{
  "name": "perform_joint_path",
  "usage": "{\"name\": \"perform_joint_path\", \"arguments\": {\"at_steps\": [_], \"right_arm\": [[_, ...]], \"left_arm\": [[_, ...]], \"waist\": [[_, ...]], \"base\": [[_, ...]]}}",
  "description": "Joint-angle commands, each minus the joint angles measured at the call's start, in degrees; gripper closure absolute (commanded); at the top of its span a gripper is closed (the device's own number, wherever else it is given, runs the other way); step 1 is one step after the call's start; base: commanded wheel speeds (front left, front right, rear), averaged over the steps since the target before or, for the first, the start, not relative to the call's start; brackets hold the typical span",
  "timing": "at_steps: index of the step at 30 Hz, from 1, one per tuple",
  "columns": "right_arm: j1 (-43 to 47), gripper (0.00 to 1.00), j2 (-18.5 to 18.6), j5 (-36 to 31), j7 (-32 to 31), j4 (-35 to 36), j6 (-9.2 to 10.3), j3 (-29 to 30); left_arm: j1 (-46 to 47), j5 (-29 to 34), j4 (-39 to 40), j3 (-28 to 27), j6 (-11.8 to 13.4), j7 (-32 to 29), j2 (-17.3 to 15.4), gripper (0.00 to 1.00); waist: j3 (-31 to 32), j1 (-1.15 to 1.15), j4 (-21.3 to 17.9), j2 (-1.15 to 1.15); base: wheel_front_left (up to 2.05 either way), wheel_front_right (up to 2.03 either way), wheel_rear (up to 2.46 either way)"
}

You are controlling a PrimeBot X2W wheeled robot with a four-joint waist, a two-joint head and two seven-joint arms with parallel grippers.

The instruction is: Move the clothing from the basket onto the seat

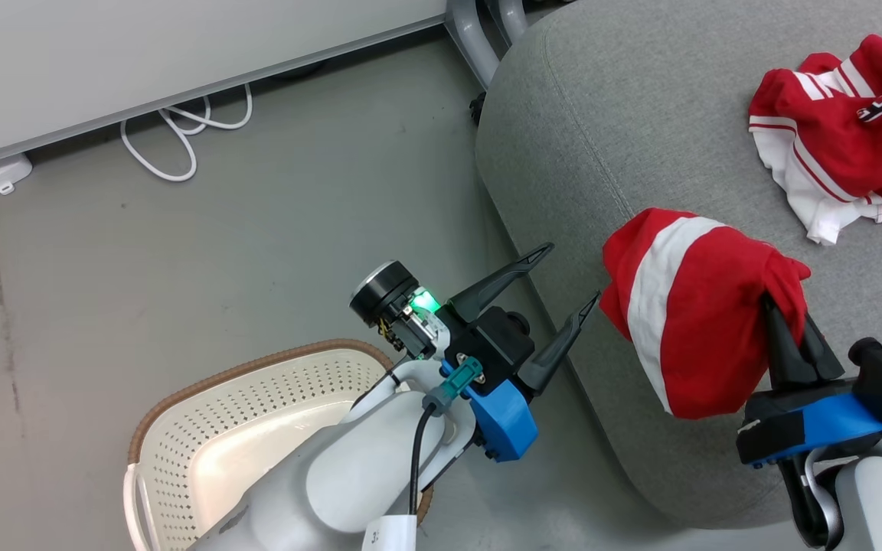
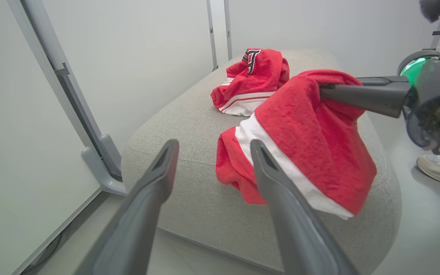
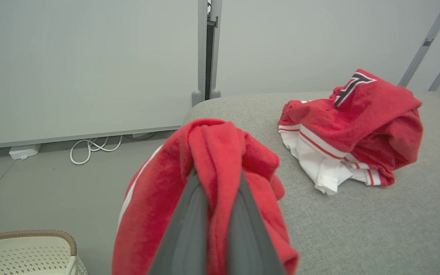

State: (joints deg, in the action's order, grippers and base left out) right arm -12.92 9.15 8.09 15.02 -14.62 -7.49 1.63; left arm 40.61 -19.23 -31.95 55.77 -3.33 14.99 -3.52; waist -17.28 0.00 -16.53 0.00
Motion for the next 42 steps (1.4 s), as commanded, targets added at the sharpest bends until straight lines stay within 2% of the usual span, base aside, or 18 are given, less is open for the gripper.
{"name": "perform_joint_path", "arguments": {"at_steps": [1,9,10,15,22,27,30,34,39,42], "right_arm": [[-0.05,1.0,-0.21,-0.35,0.23,0.31,-0.01,0.21],[-6.09,1.0,1.41,-0.69,0.23,2.54,-0.01,0.4],[-10.04,1.0,2.39,-0.77,0.22,3.72,-0.01,1.26],[-18.39,1.0,4.8,-1.14,0.22,6.38,-0.01,4.25],[-30.5,1.0,10.38,-1.06,0.22,9.4,-0.01,13.04],[-36.58,1.0,16.07,-0.24,0.22,8.25,-0.01,21.46],[-38.54,1.0,20.3,0.2,0.22,6.29,-0.01,25.1],[-38.94,1.0,23.6,0.71,0.22,3.26,-0.01,28.79],[-36.95,1.0,23.9,0.44,0.22,-0.3,-0.01,31.01],[-35.73,1.0,22.75,0.53,0.22,-2.41,-0.01,32.83]], "left_arm": [[0.43,0.17,-0.06,-0.44,-0.13,0.28,-0.08,0.0],[2.17,1.22,0.55,-1.06,0.17,0.28,-0.15,0.0],[3.03,1.81,0.72,-1.19,0.19,0.28,-0.66,0.0],[5.86,2.81,0.96,-1.2,0.07,0.27,-1.27,0.0],[10.74,4.5,1.51,-1.37,0.29,0.02,-2.0,0.0],[13.74,5.61,1.85,-0.91,-0.03,-0.23,-2.51,0.0],[15.32,6.15,2.0,-0.69,-0.09,-0.4,-2.7,0.0],[16.61,6.68,2.22,-0.51,-0.03,-0.42,-2.91,0.0],[17.31,6.74,2.52,-0.39,0.18,-0.37,-3.16,0.0],[17.43,6.76,2.6,-0.16,0.31,-0.35,-3.17,0.0]], "waist": [[-0.1,0.0,0.04,0.0],[-3.3,0.0,0.07,0.0],[-5.57,0.0,0.11,0.0],[-10.89,0.0,0.9,0.0],[-19.92,0.0,1.98,0.0],[-25.57,0.0,2.6,0.0],[-28.17,0.0,3.03,0.0],[-30.34,0.0,3.5,0.0],[-31.34,0.0,3.54,0.0],[-31.67,0.0,3.59,0.0]], "base": [[0.0,0.0,0.0],[0.0,0.0,0.0],[0.0,0.0,0.0],[0.0,0.0,0.0],[0.0,0.0,0.0],[0.0,0.0,0.0],[0.0,0.0,0.0],[0.0,0.0,0.0],[0.0,0.0,0.0],[0.0,0.0,0.0]]}}
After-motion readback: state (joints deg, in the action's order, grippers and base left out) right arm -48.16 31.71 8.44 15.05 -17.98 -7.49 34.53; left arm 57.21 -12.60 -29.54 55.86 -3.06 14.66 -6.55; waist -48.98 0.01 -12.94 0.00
